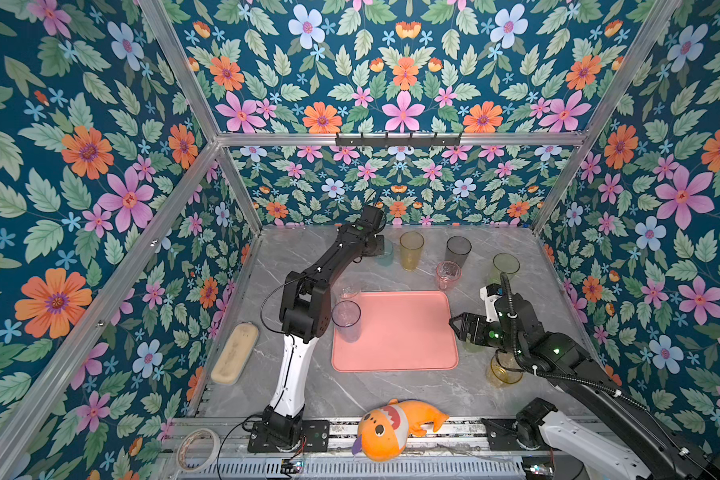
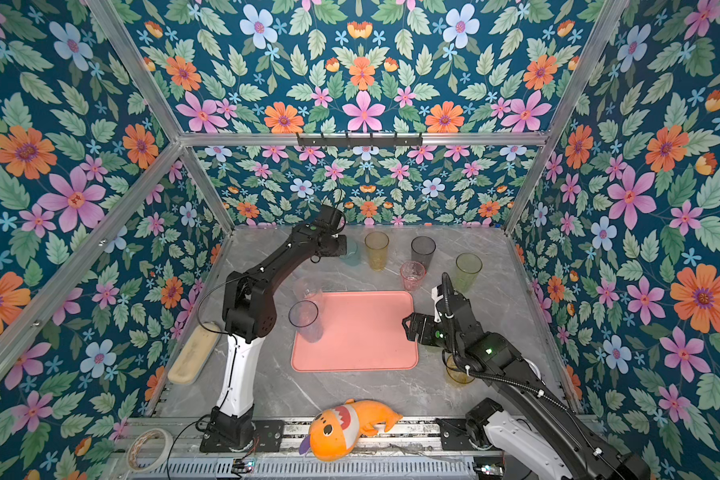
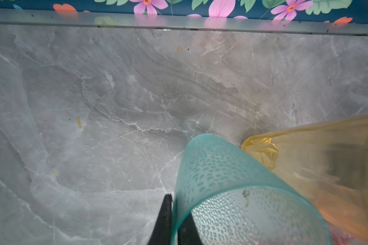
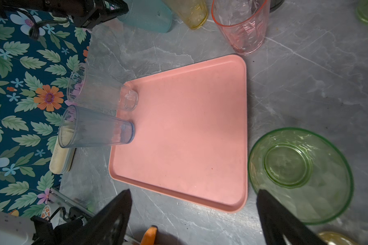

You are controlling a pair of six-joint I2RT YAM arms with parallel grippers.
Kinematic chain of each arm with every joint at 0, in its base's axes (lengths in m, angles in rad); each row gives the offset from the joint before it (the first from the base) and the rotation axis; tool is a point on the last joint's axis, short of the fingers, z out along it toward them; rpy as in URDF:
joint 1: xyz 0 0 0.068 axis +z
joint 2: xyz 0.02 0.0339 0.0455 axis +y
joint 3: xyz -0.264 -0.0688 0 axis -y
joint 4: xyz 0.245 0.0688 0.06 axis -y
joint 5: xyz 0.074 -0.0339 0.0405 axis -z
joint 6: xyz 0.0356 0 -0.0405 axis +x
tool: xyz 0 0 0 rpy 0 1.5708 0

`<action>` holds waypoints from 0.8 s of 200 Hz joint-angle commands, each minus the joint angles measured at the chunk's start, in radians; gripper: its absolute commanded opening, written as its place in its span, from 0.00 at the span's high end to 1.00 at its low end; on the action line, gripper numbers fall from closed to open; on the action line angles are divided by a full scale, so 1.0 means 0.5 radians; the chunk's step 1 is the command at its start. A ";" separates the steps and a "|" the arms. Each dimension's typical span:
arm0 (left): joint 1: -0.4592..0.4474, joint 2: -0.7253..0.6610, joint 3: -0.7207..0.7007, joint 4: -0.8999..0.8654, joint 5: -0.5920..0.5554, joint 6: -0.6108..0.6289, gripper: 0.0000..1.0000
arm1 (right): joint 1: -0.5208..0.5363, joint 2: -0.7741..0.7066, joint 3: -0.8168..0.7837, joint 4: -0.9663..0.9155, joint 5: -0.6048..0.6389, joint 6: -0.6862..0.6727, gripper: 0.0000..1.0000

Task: Place the glasses into the tray
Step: Pick up the glass from the top-center of the table.

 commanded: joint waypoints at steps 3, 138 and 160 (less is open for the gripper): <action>0.008 -0.079 -0.007 -0.048 -0.074 0.016 0.95 | 0.001 -0.002 -0.002 0.042 0.003 0.006 0.07; 0.241 -0.970 -0.477 -0.408 -0.302 0.102 0.95 | -0.001 0.035 -0.010 0.105 -0.051 0.024 0.07; 0.299 -1.139 -0.658 -0.455 -0.326 0.106 0.95 | -0.003 0.031 -0.016 0.133 -0.053 0.037 0.07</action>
